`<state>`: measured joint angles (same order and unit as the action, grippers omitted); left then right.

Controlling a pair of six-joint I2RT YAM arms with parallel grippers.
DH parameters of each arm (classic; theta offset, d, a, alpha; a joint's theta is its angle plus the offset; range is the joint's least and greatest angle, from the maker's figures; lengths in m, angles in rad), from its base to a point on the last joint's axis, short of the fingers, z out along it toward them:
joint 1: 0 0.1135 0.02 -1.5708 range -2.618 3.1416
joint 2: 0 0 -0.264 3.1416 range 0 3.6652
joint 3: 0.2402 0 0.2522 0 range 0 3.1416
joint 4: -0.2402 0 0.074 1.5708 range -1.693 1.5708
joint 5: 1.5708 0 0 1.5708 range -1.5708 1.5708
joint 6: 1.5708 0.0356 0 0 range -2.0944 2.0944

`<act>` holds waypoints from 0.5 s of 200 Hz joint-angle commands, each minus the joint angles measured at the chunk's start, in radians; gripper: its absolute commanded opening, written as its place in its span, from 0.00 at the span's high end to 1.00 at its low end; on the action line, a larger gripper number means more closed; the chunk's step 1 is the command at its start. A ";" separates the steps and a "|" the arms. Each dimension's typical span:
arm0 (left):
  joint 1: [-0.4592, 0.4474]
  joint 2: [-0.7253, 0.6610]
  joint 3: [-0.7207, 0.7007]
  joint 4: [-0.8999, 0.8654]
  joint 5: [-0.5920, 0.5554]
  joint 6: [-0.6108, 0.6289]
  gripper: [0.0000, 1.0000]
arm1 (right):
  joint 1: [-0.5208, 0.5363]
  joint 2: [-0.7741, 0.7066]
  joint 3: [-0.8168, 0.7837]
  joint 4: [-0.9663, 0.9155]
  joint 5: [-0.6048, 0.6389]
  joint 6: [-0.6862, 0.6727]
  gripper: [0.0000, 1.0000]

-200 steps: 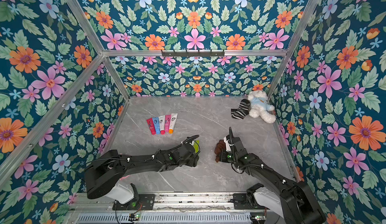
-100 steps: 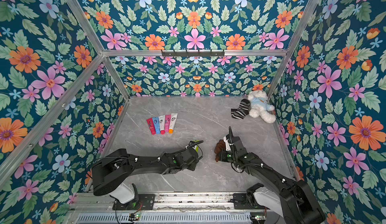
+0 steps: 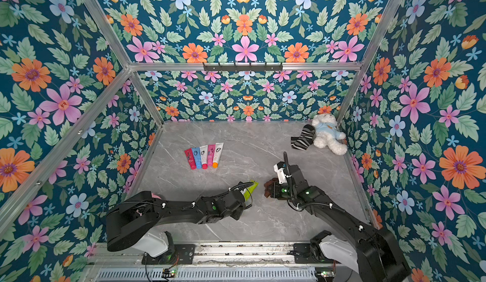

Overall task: Wipe the surface of the toothpaste tube
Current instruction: Adjust the toothpaste at the center of the board.

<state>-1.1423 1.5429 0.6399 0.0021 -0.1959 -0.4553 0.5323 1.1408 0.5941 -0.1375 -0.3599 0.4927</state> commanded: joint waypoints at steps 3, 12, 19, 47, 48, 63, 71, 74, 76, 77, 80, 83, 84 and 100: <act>-0.003 -0.010 -0.010 0.027 0.013 0.078 0.80 | 0.050 0.120 0.069 0.036 0.023 -0.048 1.00; -0.004 -0.016 -0.015 0.033 0.016 0.088 0.81 | 0.060 0.184 0.092 0.062 0.023 -0.046 1.00; -0.004 -0.019 -0.021 0.038 0.018 0.093 0.82 | 0.060 0.230 0.106 0.084 0.020 -0.043 1.00; -0.004 -0.038 -0.045 0.051 0.018 0.107 0.85 | 0.060 0.376 0.134 0.147 0.041 -0.044 1.00; -0.004 -0.040 -0.046 0.052 0.018 0.107 0.85 | 0.059 0.380 0.134 0.151 0.041 -0.043 1.00; -0.004 -0.057 -0.069 0.075 0.026 0.111 0.87 | 0.060 0.430 0.136 0.187 0.032 -0.038 1.00; -0.004 -0.067 -0.080 0.086 0.027 0.114 0.88 | 0.060 0.450 0.137 0.198 0.027 -0.035 1.00; -0.003 -0.070 -0.084 0.089 0.028 0.115 0.88 | 0.060 0.455 0.137 0.204 0.025 -0.034 1.00; -0.003 -0.070 -0.085 0.091 0.028 0.117 0.88 | 0.060 0.460 0.136 0.207 0.023 -0.034 1.00; -0.004 -0.072 -0.086 0.092 0.029 0.117 0.88 | 0.060 0.461 0.136 0.210 0.023 -0.033 1.00; -0.004 -0.074 -0.089 0.094 0.030 0.118 0.89 | 0.060 0.466 0.135 0.214 0.020 -0.034 1.00; -0.004 -0.077 -0.090 0.097 0.031 0.121 0.89 | 0.060 0.470 0.133 0.220 0.018 -0.033 1.00; -0.004 -0.077 -0.091 0.097 0.031 0.122 0.89 | 0.059 0.471 0.132 0.222 0.018 -0.033 1.00; -0.004 -0.081 -0.101 0.112 0.044 0.130 0.90 | 0.060 0.472 0.122 0.253 0.012 -0.028 1.00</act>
<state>-1.1461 1.4696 0.5488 0.0669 -0.1684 -0.3569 0.5915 1.6081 0.7238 0.0326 -0.3397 0.4652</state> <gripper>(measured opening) 0.304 0.077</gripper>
